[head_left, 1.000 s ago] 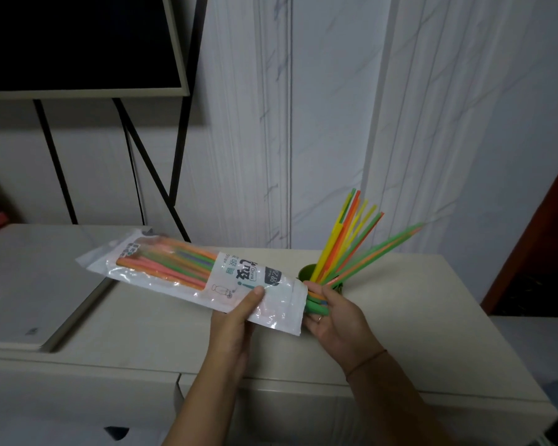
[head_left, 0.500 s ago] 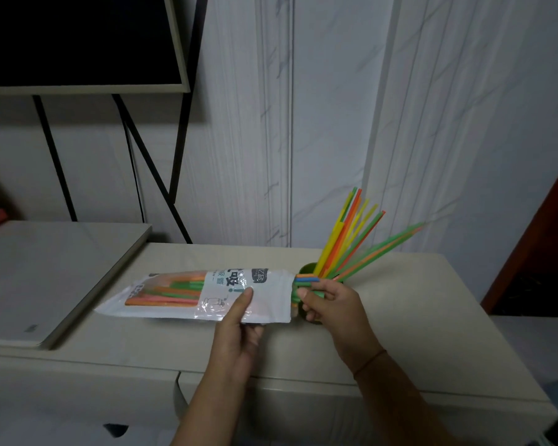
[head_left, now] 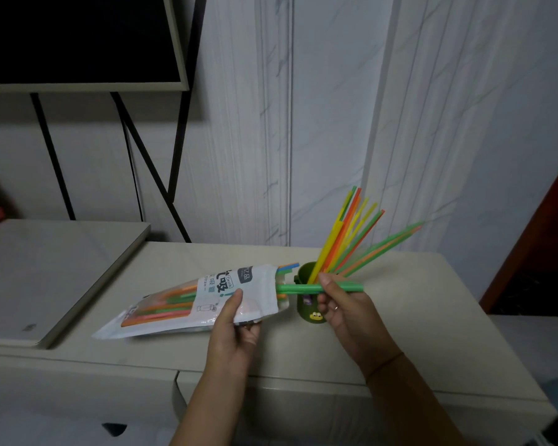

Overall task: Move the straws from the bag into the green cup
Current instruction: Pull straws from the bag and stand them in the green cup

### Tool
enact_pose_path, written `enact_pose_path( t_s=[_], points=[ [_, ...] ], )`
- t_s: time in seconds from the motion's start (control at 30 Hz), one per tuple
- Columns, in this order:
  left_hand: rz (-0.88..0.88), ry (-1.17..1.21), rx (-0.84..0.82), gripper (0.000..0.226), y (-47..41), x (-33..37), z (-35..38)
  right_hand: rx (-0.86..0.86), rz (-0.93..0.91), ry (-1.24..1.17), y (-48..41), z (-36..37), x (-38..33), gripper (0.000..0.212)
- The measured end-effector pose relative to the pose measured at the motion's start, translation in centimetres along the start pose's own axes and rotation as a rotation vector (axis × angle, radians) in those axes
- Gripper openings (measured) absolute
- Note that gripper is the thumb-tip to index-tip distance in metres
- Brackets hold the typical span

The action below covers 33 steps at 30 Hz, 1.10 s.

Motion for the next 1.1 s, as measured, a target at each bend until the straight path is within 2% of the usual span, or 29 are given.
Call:
enact_pose_path(
  t_s=[0.17, 0.47, 0.83, 0.97, 1.1],
  points=[
    [0.004, 0.014, -0.004, 0.048, 0.4, -0.8, 0.1, -0.025, -0.038, -0.003, 0.3, 1.6, 1.0, 0.009],
    [0.066, 0.025, 0.009, 0.053, -0.5, 1.6, -0.1, 0.086, -0.043, 0.022, -0.3, -1.1, -1.3, 0.01],
    [-0.008, 0.013, 0.053, 0.037, 0.6, -0.8, 0.3, -0.002, -0.018, 0.022, -0.1, 1.6, 0.6, 0.005],
    [0.005, 0.019, 0.048, 0.041, 0.4, -0.1, 0.2, 0.039, -0.068, 0.044, -0.1, 1.1, 0.3, 0.006],
    [0.057, -0.001, 0.035, 0.044, -0.3, 1.5, 0.1, 0.156, -0.086, 0.071, -0.6, -1.0, -1.1, 0.009]
  ],
)
Point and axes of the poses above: each hand's wrist, its own y-axis away from the middle knuckle, its own z-axis out of the palm, x = y × z, the point moved 1 cm from there along -y, towards the middle knuckle, and after that the axes turned 10 degrees about y, right-handed, at the moved point
